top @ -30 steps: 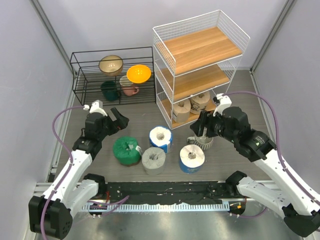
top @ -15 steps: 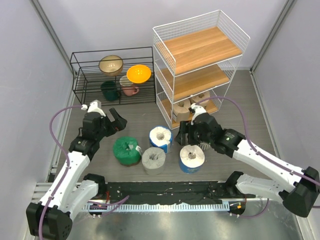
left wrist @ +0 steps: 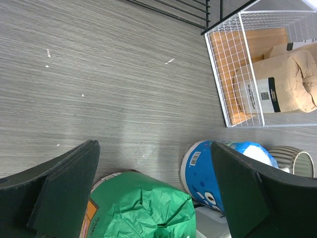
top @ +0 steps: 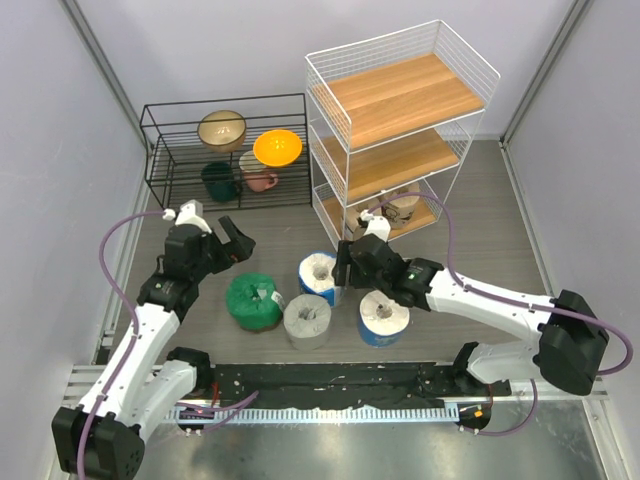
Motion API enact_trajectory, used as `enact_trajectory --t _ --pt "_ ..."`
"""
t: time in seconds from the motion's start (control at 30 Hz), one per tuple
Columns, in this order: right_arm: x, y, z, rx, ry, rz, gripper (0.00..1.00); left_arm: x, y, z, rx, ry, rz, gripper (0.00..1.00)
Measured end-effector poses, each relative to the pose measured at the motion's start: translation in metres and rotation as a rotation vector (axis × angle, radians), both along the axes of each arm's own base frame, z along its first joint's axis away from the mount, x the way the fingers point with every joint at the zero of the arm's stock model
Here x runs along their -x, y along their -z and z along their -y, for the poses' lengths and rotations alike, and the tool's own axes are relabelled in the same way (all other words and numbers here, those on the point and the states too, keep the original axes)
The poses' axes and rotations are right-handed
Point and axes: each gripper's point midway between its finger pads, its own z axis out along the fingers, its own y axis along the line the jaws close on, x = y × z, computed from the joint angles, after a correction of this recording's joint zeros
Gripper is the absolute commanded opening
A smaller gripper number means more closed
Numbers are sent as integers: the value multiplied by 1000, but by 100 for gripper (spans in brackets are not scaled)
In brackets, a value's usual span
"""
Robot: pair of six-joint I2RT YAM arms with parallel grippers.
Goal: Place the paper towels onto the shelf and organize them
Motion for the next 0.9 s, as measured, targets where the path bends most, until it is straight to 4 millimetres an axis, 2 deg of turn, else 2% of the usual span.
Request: enact_trajectory --t 0.27,0.4,0.53,0.9 --pt "-15 -8 -9 -58 76 26 72 0 10 9 29 37 -26 100" --pt "-21 -1 -23 -41 71 5 72 3 19 13 50 48 -50 100" --pt "-23 10 -35 -11 60 -24 72 4 20 15 58 54 -54 100" --pt "-24 16 -42 42 73 -59 64 3 23 22 81 84 -70 100"
